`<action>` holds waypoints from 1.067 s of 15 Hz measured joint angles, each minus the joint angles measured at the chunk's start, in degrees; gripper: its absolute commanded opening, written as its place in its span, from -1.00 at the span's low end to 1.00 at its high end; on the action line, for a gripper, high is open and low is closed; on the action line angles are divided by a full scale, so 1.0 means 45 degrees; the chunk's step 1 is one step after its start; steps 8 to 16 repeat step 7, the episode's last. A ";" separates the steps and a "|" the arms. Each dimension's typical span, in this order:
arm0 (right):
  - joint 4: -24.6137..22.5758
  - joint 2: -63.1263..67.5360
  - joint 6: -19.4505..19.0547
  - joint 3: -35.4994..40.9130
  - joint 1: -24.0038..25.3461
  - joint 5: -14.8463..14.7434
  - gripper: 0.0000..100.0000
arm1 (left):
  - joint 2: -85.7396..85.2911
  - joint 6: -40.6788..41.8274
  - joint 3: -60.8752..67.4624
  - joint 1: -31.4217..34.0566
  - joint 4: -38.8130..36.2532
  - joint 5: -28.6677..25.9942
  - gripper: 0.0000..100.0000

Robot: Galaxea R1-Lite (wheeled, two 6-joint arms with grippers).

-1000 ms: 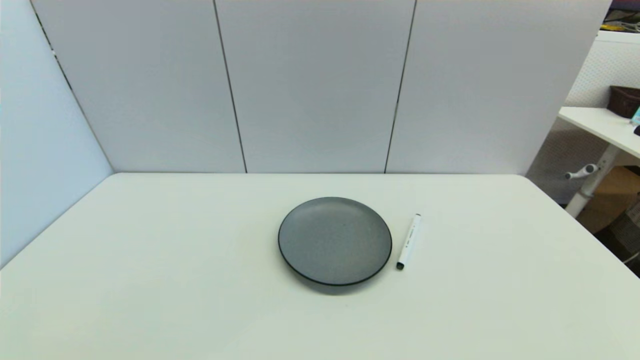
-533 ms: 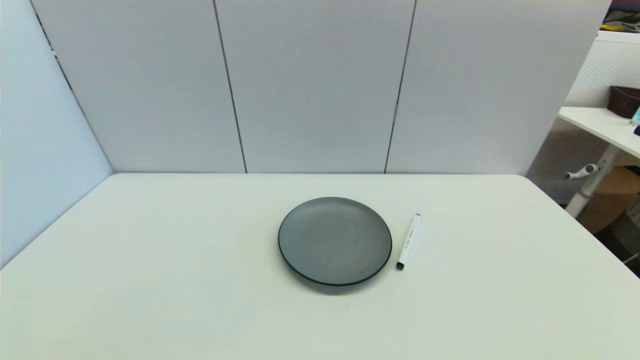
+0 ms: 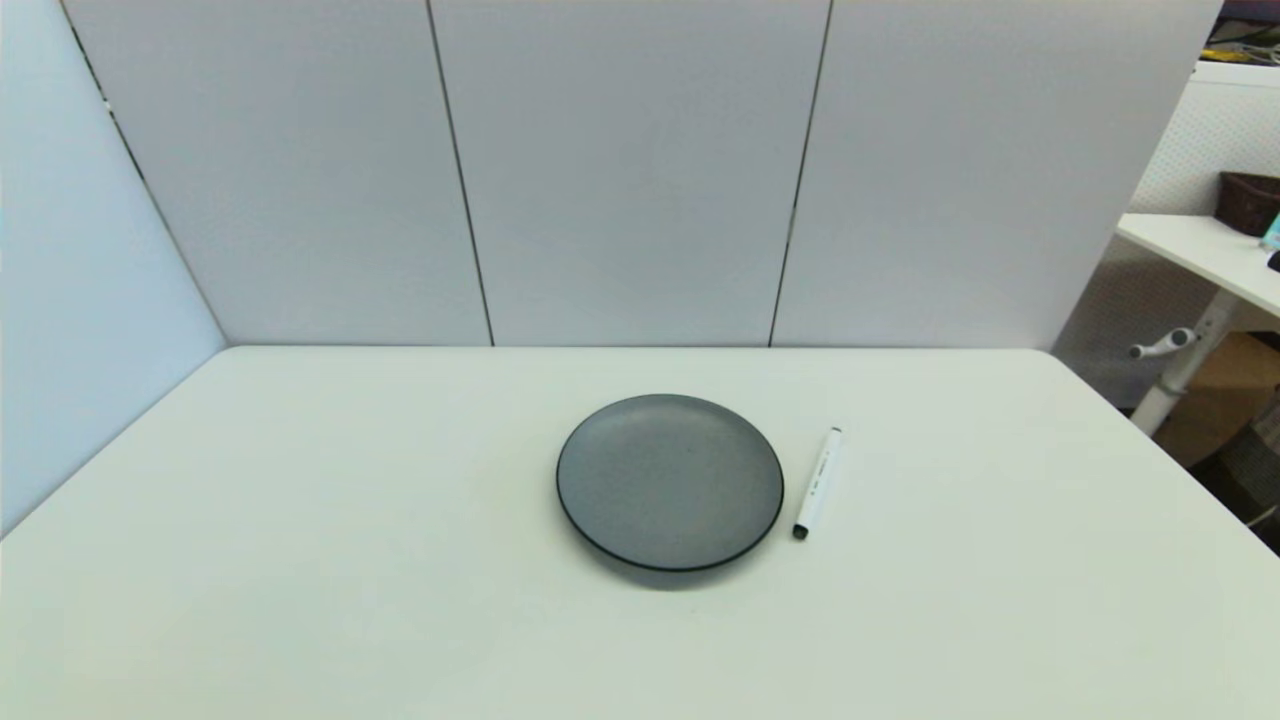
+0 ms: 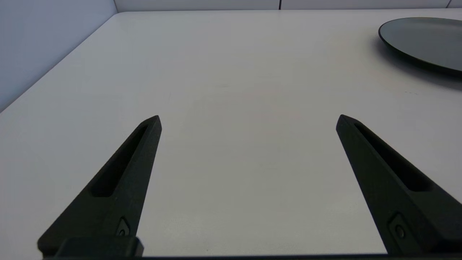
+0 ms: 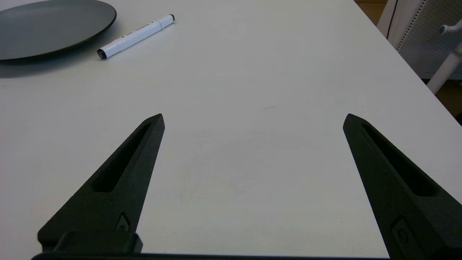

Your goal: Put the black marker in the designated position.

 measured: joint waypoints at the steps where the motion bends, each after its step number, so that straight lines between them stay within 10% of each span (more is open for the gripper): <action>1: -0.0005 0.0000 -0.0011 -0.0014 0.0000 -0.0043 1.00 | 0.0000 0.0000 0.0000 0.0000 0.0000 0.0005 1.00; 16: -0.0016 0.0000 0.0133 -0.0019 0.0000 -0.0152 1.00 | 0.0005 0.0000 0.0000 0.0000 0.0000 0.0005 1.00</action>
